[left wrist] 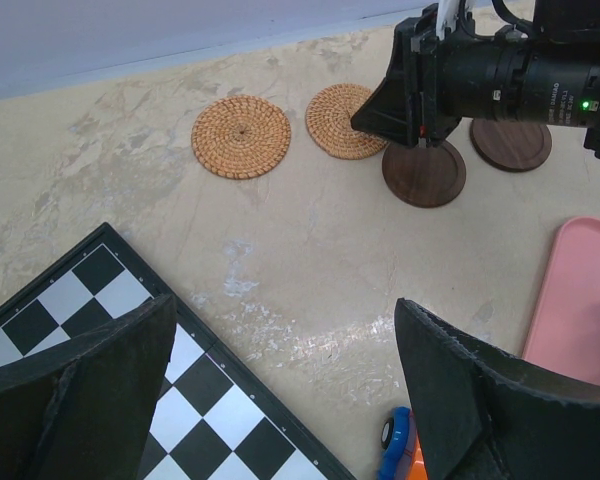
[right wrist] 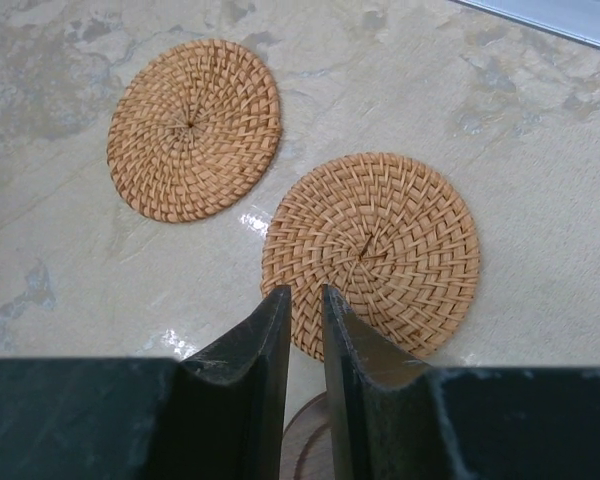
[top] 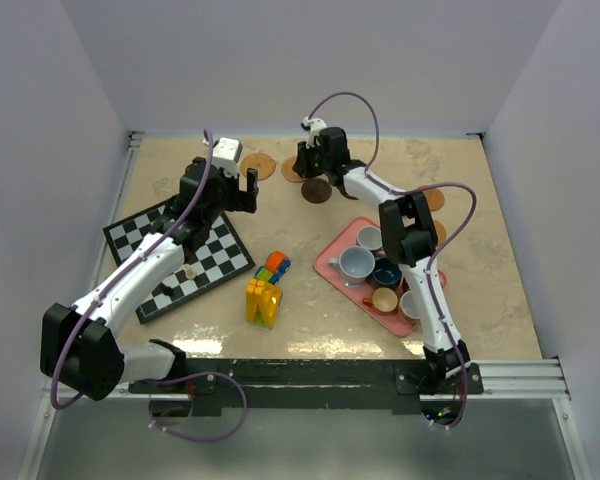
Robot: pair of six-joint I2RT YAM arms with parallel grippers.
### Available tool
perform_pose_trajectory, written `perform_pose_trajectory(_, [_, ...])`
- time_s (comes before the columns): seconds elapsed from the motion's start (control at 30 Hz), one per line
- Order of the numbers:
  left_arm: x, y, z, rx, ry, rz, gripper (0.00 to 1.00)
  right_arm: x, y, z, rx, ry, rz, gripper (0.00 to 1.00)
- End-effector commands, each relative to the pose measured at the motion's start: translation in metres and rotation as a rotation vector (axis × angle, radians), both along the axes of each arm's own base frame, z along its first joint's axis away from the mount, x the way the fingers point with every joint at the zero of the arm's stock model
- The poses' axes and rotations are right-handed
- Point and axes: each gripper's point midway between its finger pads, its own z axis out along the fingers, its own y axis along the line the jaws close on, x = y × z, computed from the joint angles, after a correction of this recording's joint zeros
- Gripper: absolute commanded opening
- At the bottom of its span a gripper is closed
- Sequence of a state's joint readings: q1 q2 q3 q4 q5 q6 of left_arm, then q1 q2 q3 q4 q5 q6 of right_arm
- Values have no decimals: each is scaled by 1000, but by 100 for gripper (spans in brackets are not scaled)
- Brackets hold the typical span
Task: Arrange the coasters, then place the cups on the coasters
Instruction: Move the coaster to the center of the board.
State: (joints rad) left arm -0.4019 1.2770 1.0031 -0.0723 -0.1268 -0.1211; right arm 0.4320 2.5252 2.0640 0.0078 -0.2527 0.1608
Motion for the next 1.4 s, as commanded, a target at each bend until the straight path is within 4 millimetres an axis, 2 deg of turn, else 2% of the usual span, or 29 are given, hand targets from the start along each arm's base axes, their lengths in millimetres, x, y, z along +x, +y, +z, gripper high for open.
perform_pose_trajectory(0.0, [2, -4, 18, -39, -52, 1, 95, 14, 11, 45, 55, -81, -13, 23])
perform_pose_trajectory(0.23, [1, -4, 17, -39, -49, -2, 95, 8, 6, 10, 21, 3, -30, 22])
perform_pose_trajectory(0.77, [0, -5, 21, -49, -55, -8, 94, -10, -7, -32, -40, 143, -70, 20])
perform_pose_trajectory(0.93, [-1, -6, 22, -53, -58, -10, 95, -20, -13, -39, -49, 171, -86, 18])
perform_pose_trajectory(1.37, [-2, -8, 23, -59, -59, -18, 95, -31, -19, -40, -50, 189, -98, 16])
